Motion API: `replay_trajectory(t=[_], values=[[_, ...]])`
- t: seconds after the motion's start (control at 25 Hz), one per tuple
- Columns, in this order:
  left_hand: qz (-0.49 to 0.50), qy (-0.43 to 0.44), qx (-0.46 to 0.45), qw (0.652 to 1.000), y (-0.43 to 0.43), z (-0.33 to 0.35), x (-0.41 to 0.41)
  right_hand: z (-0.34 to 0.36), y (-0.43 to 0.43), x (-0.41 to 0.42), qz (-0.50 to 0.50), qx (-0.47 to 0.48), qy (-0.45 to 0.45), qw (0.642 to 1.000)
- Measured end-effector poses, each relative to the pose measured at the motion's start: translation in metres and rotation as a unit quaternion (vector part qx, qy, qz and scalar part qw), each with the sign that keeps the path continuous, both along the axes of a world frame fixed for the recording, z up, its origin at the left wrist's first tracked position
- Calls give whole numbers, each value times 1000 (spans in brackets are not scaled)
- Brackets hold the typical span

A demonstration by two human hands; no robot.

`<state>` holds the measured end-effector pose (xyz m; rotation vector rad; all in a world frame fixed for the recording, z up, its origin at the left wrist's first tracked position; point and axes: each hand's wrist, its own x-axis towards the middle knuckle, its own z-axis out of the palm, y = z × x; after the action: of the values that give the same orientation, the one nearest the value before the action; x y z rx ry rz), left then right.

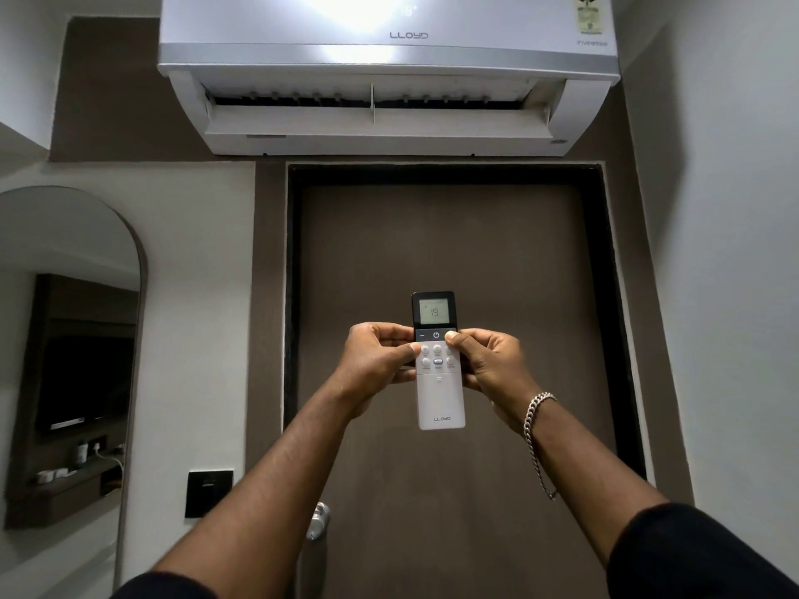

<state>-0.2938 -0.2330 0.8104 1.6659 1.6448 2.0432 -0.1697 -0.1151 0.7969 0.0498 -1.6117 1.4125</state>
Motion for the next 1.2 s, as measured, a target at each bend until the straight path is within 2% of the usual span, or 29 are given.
replay_trajectory(t=[0.48,0.68,0.92,1.08,1.2], values=[[-6,-25,-10,1000,10,-9,-2,-12,16,-10,-35,2,-5,999],[3,-61,-42,997,28,-47,-2,-52,30,-2,-55,-12,-65,996],[-19,-146,-194,970,113,-182,18,-192,93,34,-123,-115,-183,968],[-44,-178,-307,934,178,-300,65,-326,135,86,-214,-220,-240,921],[-59,-209,-375,901,225,-412,119,-440,159,139,-289,-319,-266,863]])
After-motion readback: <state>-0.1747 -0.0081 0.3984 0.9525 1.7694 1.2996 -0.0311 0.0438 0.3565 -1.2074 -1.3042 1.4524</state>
